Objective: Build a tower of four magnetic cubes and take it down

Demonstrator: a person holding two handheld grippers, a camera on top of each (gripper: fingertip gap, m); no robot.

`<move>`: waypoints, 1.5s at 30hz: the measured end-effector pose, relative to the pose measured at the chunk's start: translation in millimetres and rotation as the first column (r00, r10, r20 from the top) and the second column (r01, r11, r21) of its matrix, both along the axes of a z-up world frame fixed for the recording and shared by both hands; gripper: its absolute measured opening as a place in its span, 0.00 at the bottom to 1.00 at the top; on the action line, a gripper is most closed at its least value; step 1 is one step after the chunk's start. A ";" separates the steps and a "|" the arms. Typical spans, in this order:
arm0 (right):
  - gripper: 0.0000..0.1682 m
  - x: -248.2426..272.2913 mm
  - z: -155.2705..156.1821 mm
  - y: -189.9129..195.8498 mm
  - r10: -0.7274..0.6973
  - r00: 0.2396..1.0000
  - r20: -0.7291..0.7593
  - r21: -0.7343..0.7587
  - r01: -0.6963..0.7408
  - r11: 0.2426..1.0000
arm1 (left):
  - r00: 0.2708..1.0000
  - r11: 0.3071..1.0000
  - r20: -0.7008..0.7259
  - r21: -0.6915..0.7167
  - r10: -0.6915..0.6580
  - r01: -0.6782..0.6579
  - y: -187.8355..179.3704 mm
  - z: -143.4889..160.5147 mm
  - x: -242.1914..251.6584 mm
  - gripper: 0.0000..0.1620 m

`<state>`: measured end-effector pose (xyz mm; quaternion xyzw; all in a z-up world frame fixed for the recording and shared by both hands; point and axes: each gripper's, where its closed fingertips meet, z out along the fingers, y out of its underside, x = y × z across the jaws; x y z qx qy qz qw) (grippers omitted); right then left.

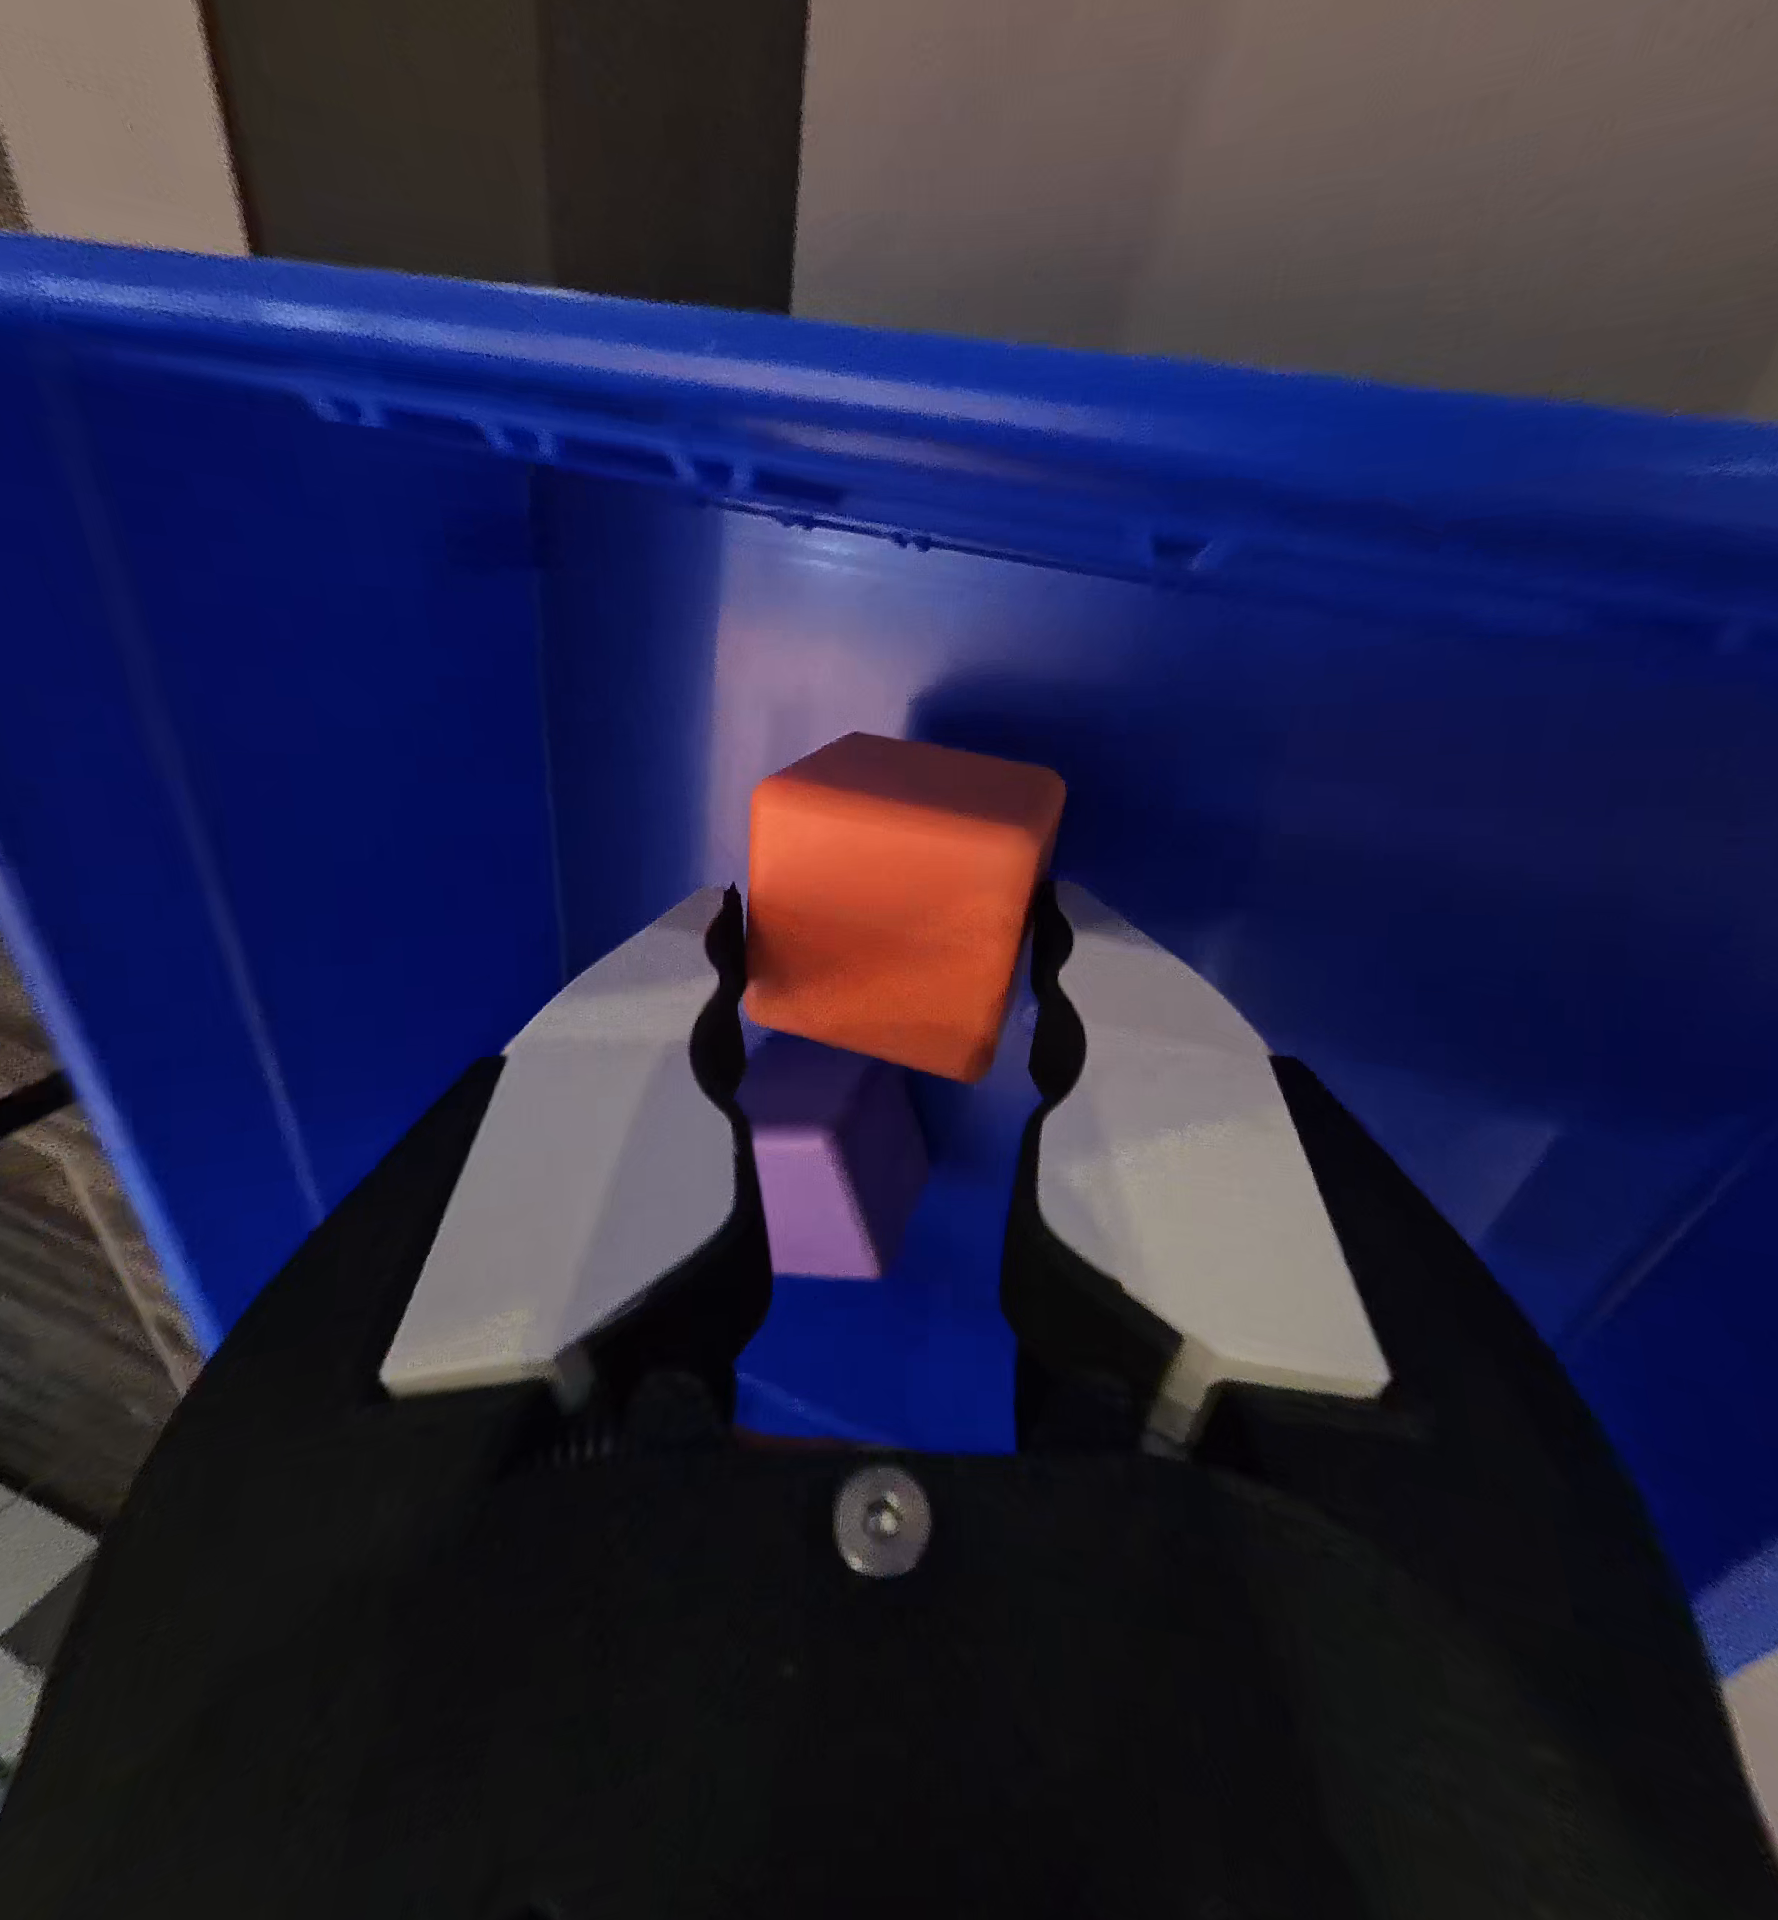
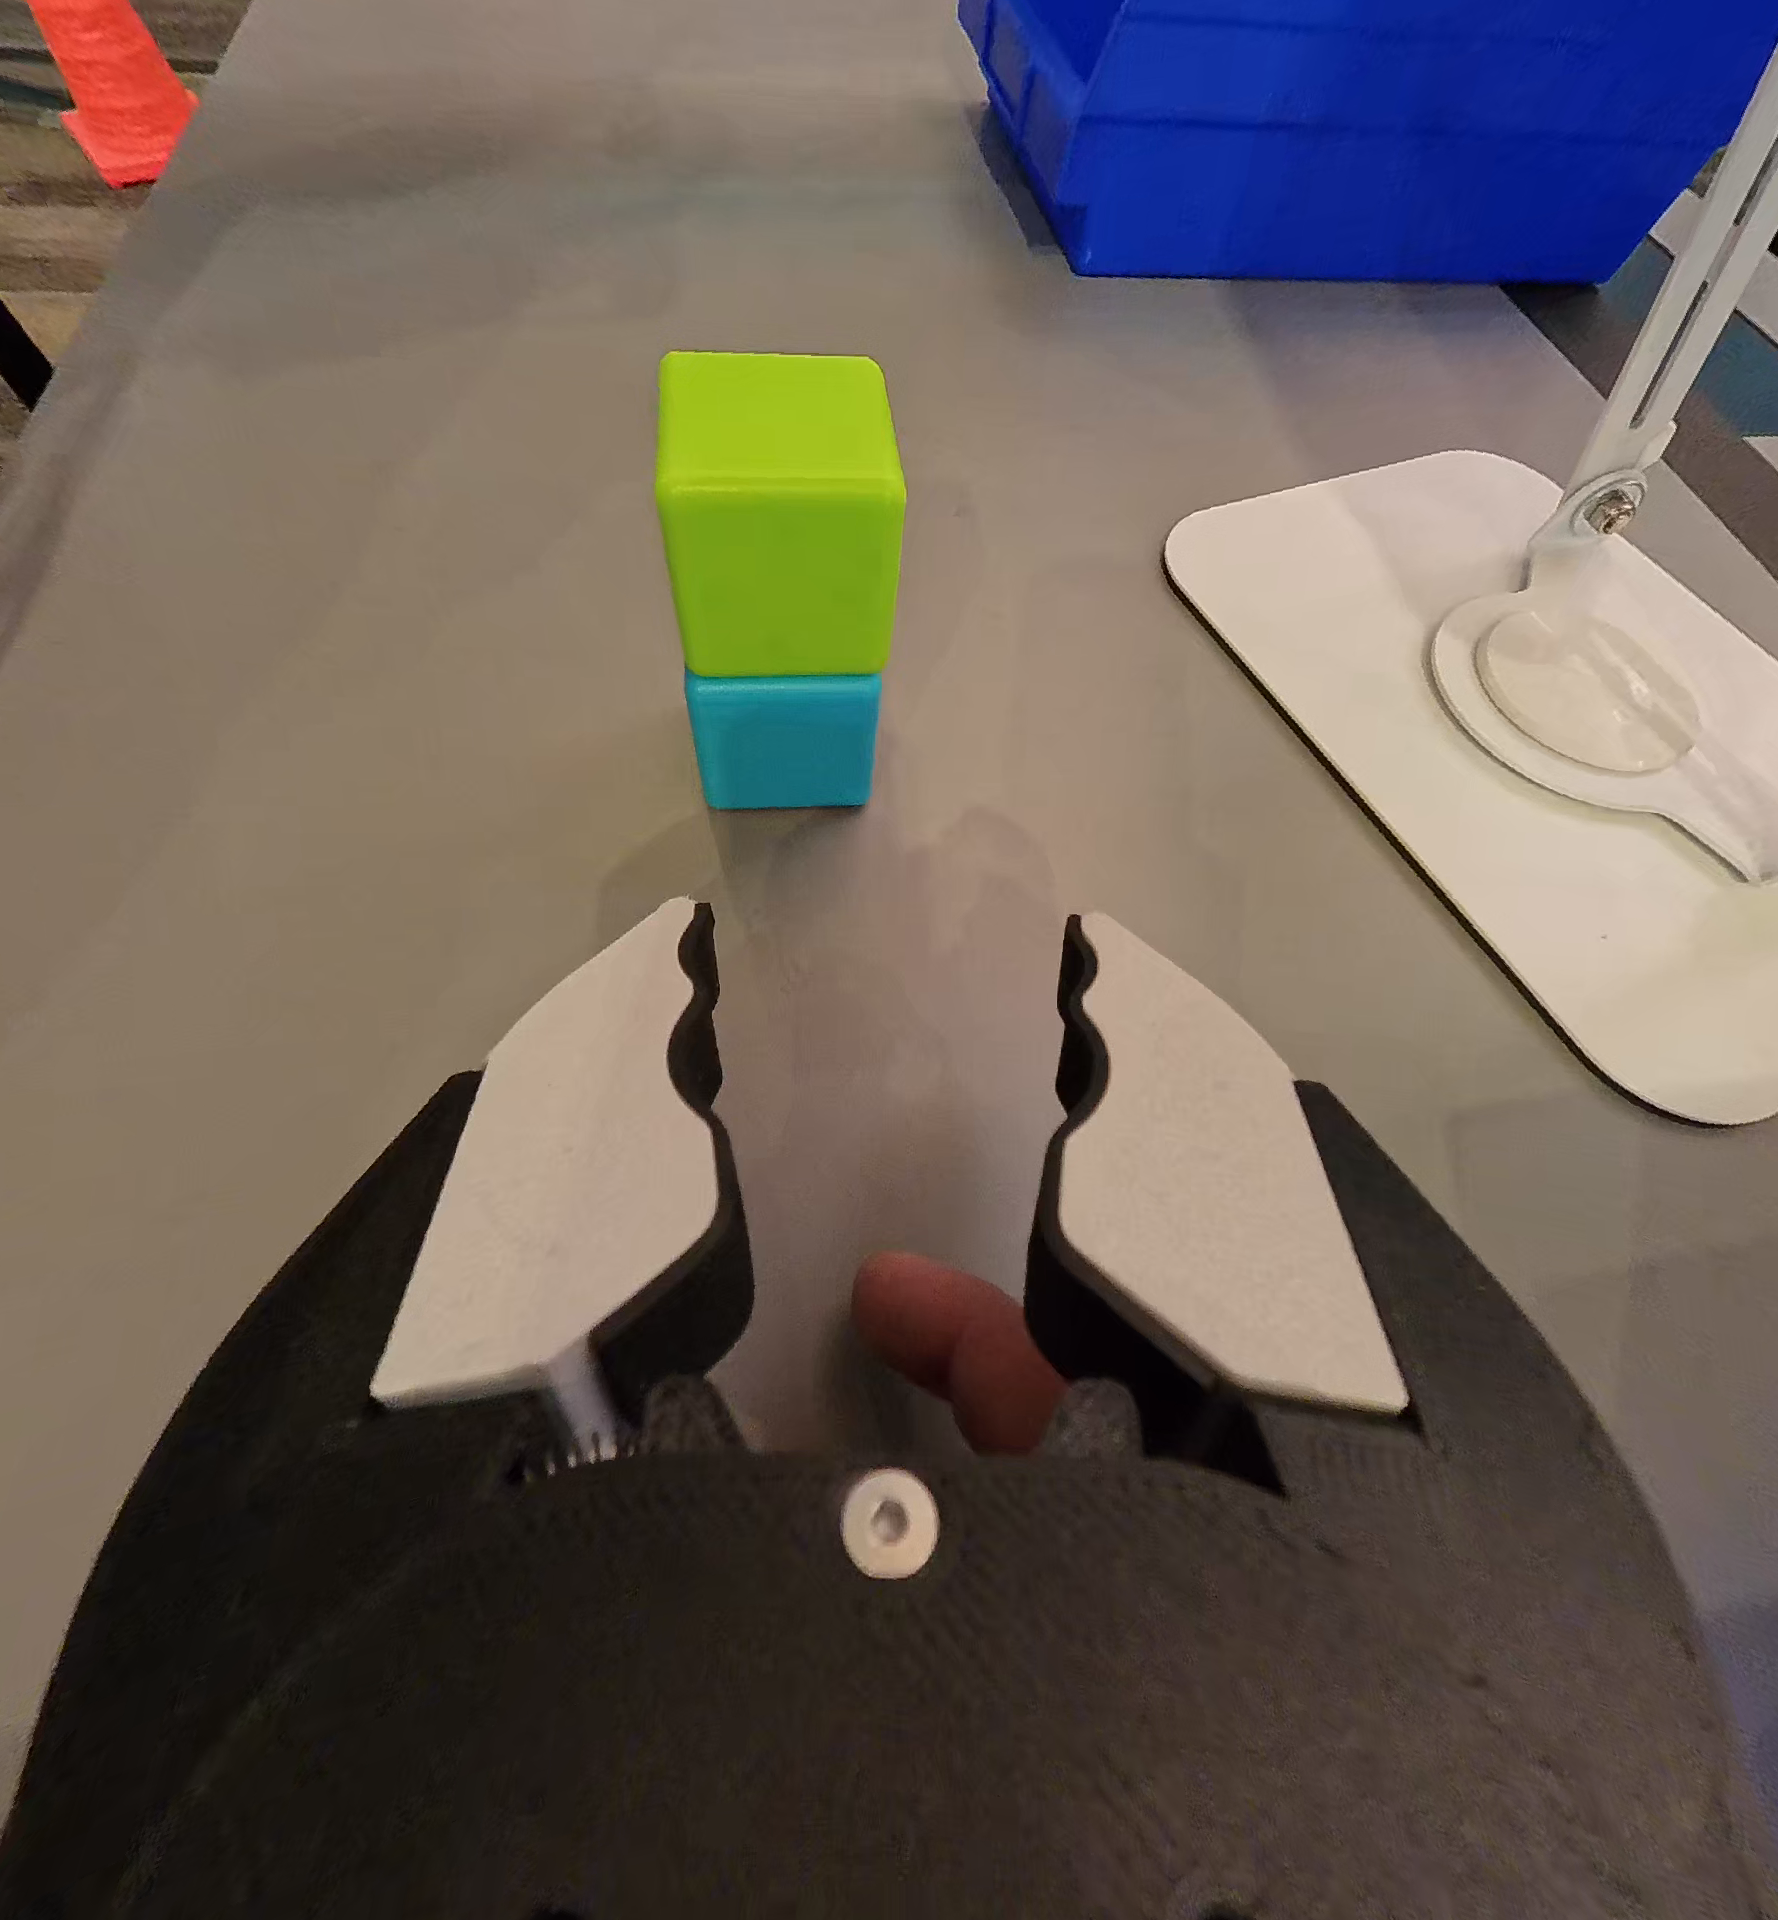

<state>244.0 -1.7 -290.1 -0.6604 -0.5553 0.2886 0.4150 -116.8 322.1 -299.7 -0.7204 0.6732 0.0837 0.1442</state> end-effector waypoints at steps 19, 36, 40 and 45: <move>0.38 -0.7 -2.0 -0.8 0.006 1.000 0.015 0.007 -0.006 1.000 | 0.992 0.998 0.120 0.045 0.027 -0.033 -135.9 120.7 85.8 0.32; 0.38 -1.4 -3.9 -2.1 0.010 0.999 0.031 0.018 -0.011 1.000 | 0.990 0.992 0.085 -0.039 -0.115 0.119 -279.8 98.2 239.5 0.32; 0.38 -1.5 -4.3 -2.3 0.011 0.999 0.034 0.020 -0.012 1.000 | 0.986 0.989 0.084 -0.034 -0.141 0.145 -296.3 88.5 267.8 0.32; 0.38 -1.7 -5.4 -2.9 0.013 0.999 0.044 0.030 -0.014 0.999 | 0.989 0.990 0.065 -0.042 -0.131 0.134 -306.1 65.4 281.5 0.32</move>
